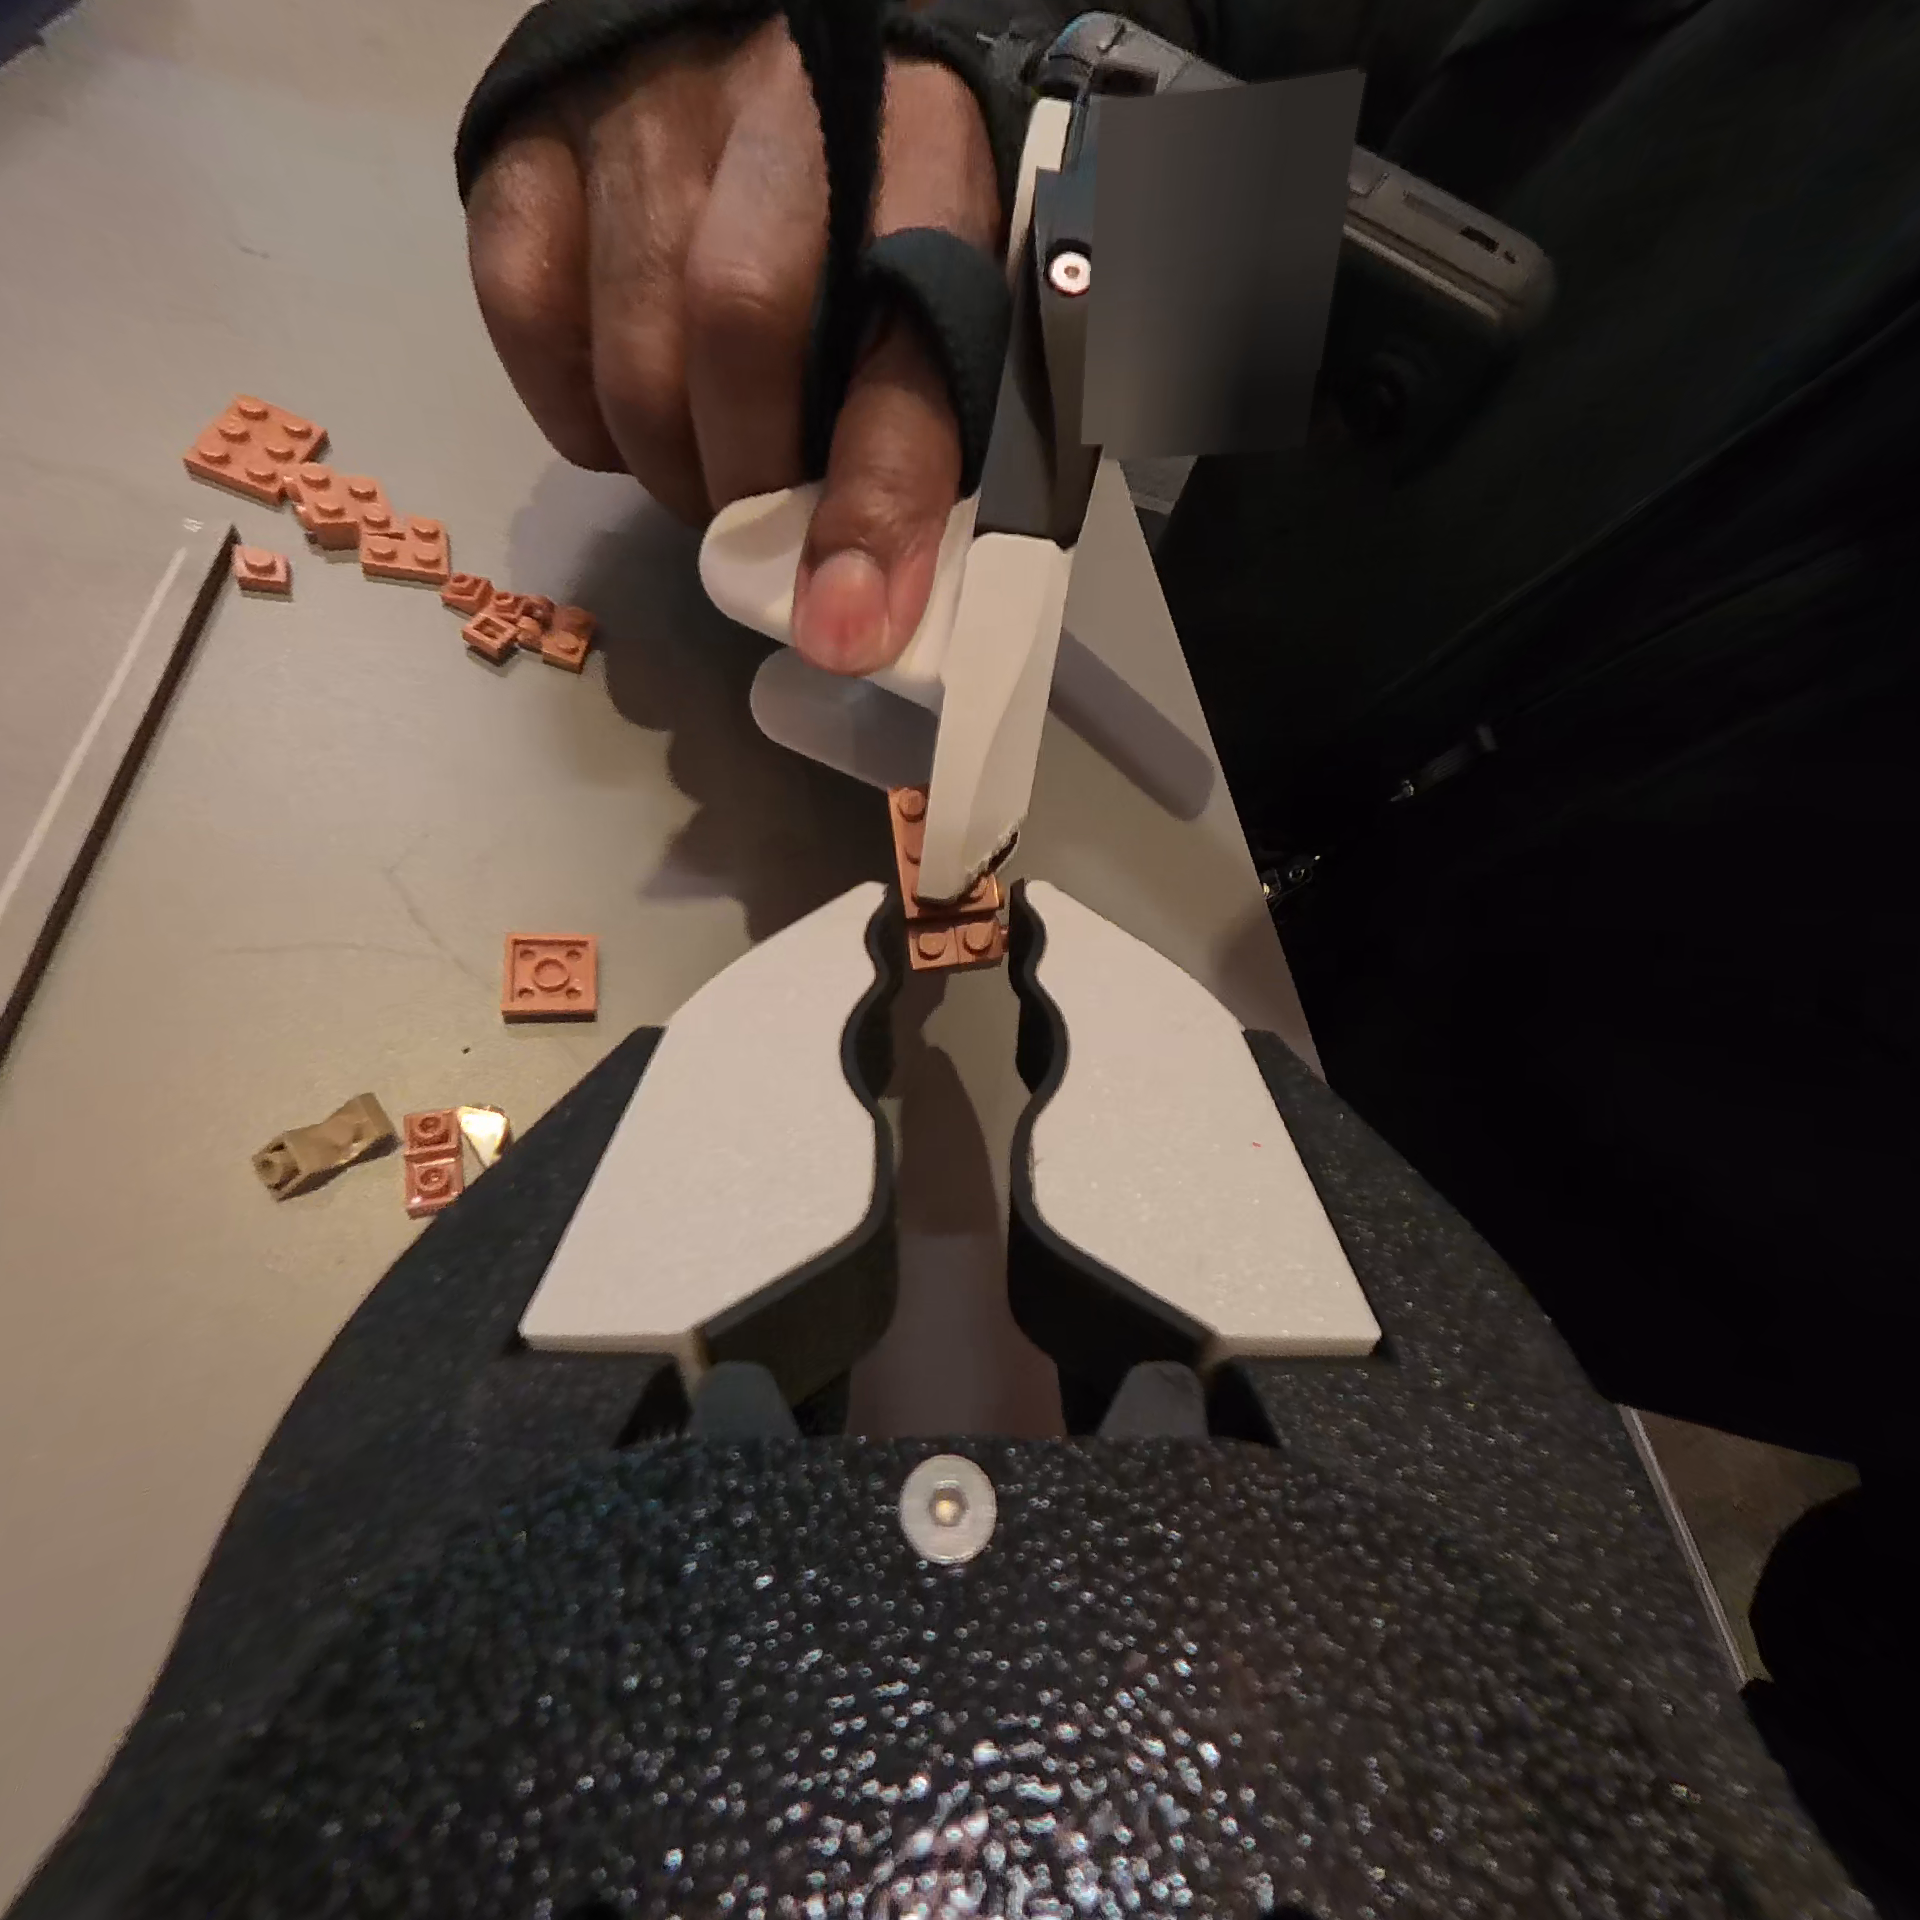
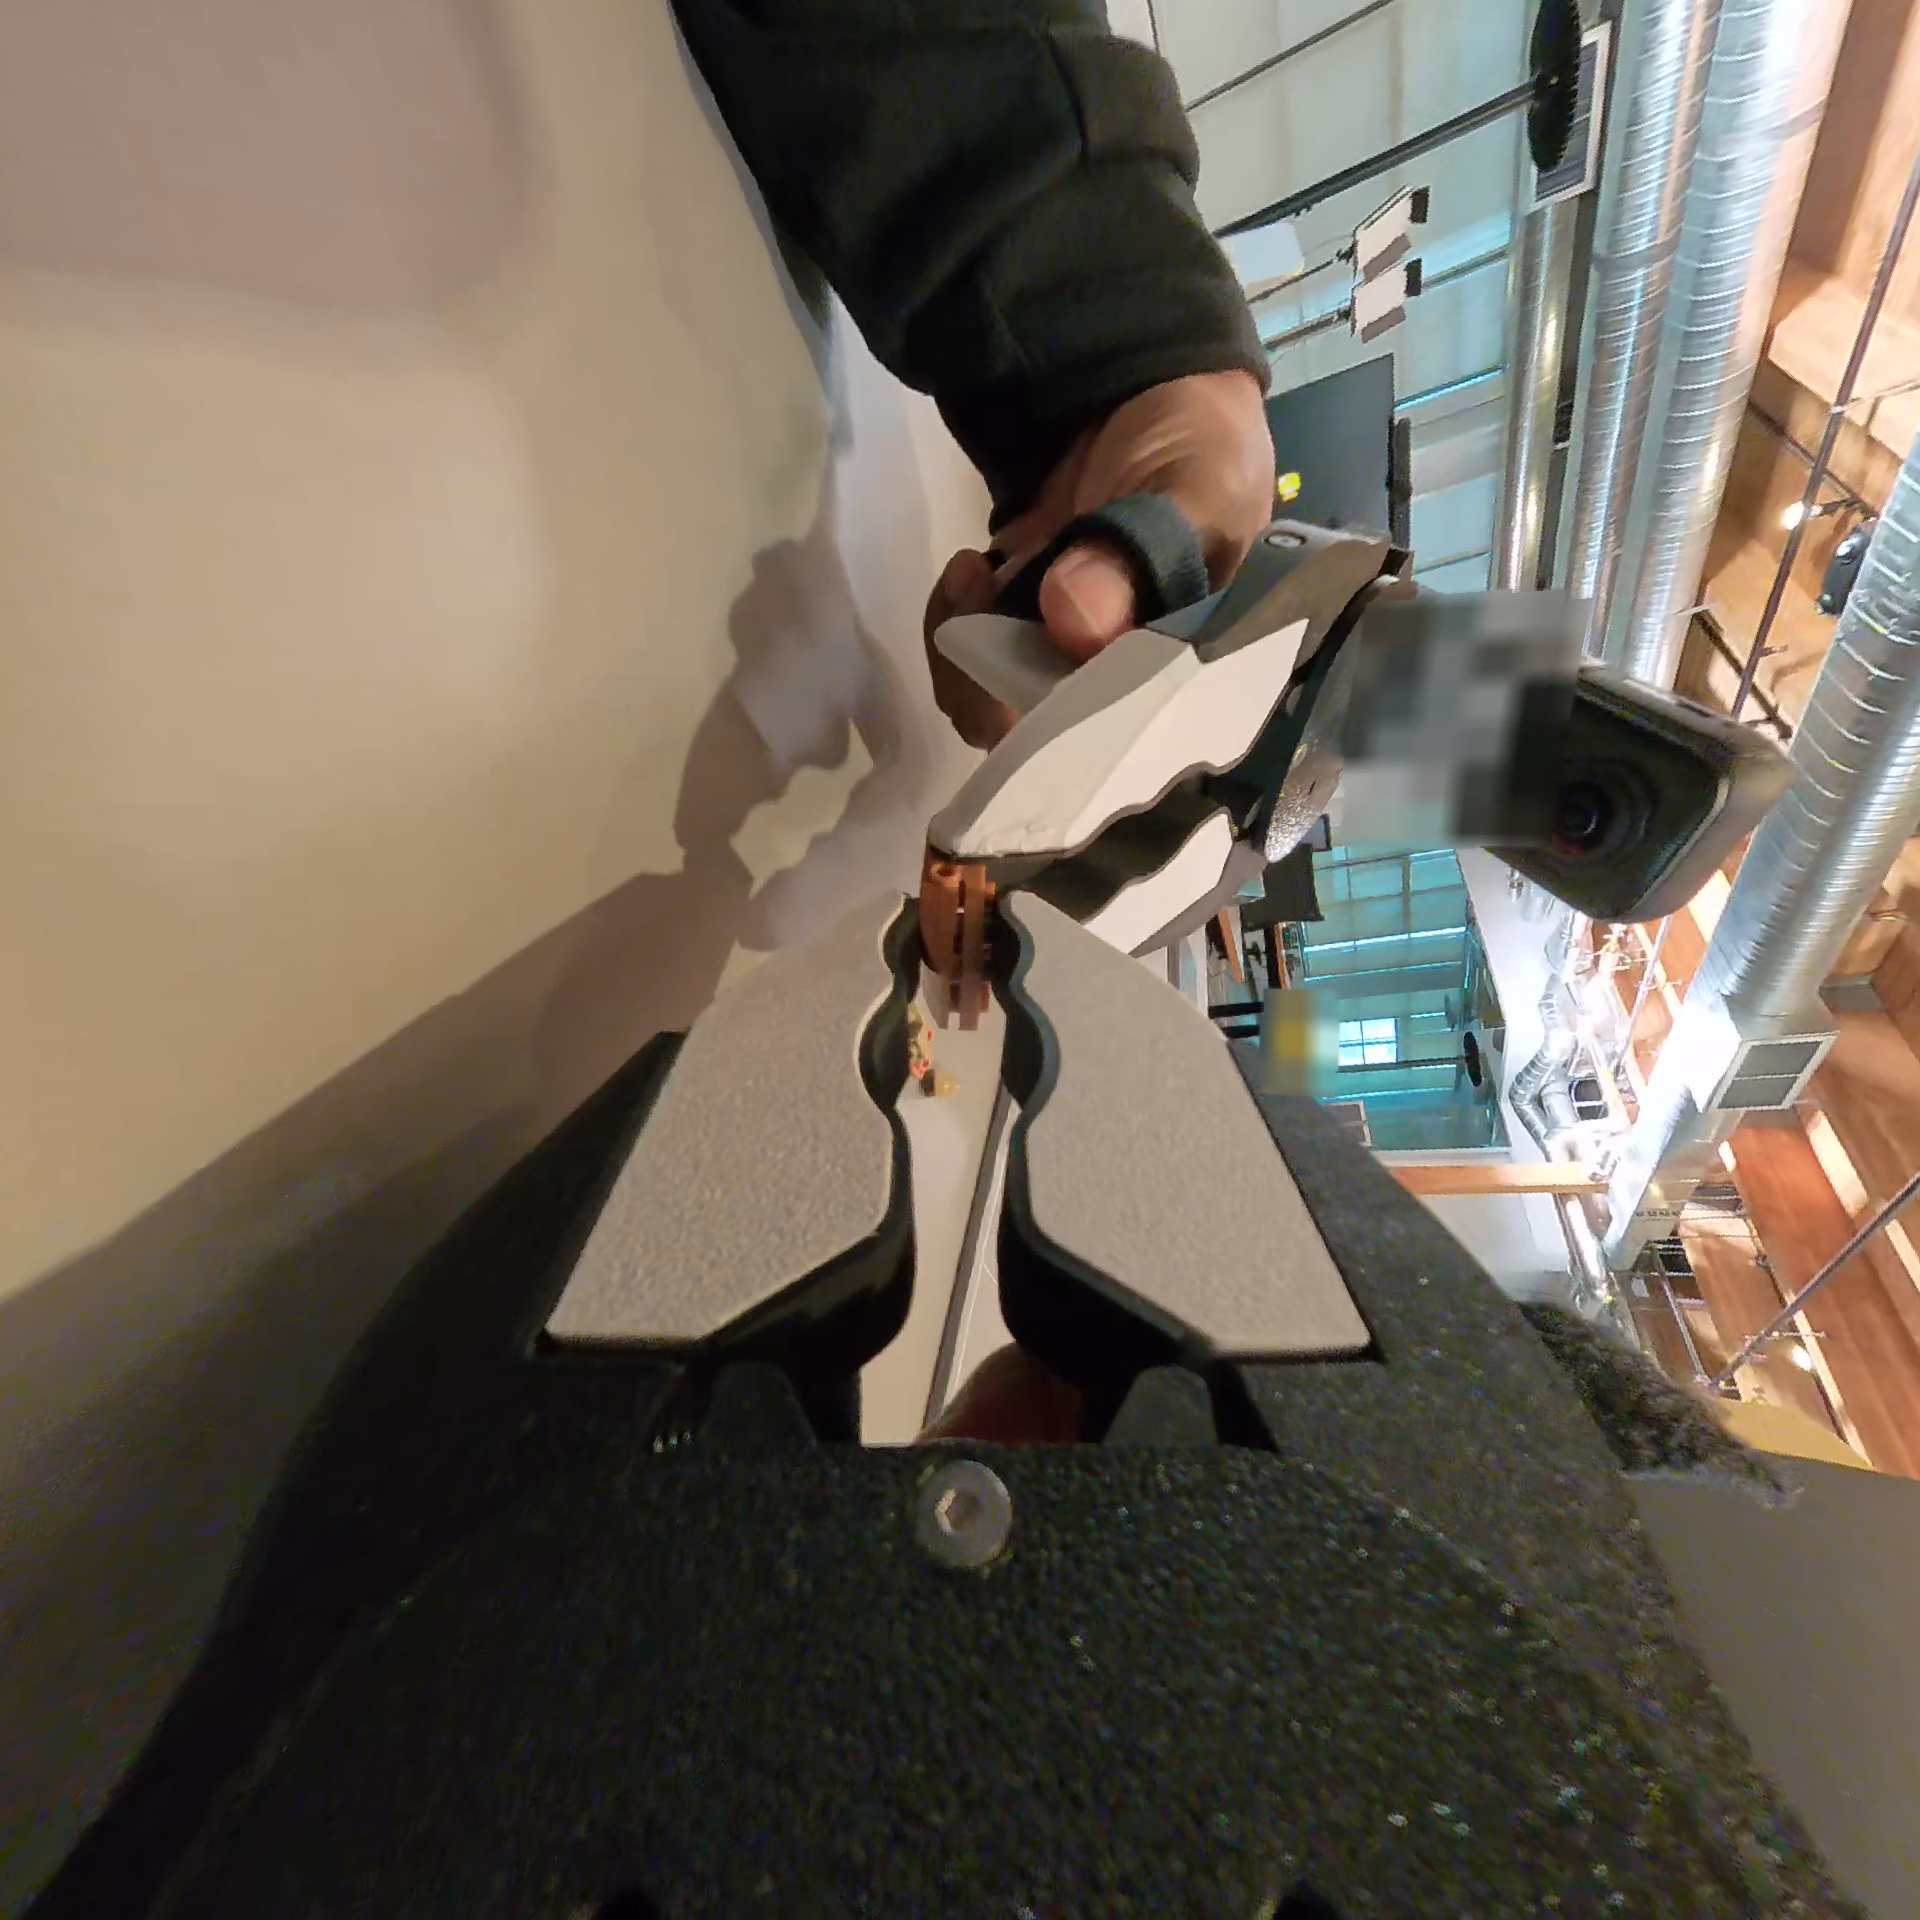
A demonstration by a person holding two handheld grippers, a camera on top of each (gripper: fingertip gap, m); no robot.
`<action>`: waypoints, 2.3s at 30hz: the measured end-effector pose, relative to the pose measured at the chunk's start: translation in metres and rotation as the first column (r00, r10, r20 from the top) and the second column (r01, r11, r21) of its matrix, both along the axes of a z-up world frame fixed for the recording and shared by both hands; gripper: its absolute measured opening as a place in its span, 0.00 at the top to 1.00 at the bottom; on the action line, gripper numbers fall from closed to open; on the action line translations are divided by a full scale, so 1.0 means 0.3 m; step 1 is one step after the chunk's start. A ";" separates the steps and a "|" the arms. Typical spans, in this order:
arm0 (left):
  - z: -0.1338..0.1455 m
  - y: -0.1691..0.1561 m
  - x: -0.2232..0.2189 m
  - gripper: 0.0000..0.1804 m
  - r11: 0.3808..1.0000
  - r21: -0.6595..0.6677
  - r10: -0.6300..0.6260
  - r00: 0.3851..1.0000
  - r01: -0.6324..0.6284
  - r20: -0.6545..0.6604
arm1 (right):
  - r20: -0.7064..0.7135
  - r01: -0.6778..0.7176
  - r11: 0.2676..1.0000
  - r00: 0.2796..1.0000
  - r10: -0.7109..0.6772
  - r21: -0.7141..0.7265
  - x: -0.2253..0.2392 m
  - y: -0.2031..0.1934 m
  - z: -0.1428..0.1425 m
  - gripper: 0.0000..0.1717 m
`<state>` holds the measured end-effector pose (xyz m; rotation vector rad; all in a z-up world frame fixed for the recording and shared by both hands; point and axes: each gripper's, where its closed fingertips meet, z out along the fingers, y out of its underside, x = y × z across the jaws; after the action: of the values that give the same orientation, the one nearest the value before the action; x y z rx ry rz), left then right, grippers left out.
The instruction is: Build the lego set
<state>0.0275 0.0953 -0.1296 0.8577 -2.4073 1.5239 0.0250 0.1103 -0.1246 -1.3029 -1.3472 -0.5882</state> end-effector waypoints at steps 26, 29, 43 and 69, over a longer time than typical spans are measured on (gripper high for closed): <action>0.114 0.004 0.069 0.90 0.960 -0.255 0.125 0.992 -0.118 0.011 | -0.227 0.102 0.992 0.970 -0.084 0.071 0.071 0.014 0.116 0.93; 0.108 0.013 0.075 0.90 0.958 -0.256 0.137 0.991 -0.131 0.004 | -0.253 0.112 0.989 0.964 -0.085 0.092 0.077 0.014 0.126 0.88; 0.105 0.002 0.065 0.90 0.946 -0.303 0.102 0.993 -0.116 -0.060 | -0.228 0.086 0.996 0.971 -0.074 0.039 0.082 0.004 0.097 0.93; 0.051 -0.006 0.064 0.90 0.967 -0.227 0.100 0.993 -0.113 -0.069 | -0.139 0.084 0.996 0.987 -0.081 0.020 0.064 0.001 0.054 0.93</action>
<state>0.0468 0.0935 -0.1143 0.9779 -2.1215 1.7502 0.0441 0.1107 -0.1084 -1.3584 -1.1741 -0.5597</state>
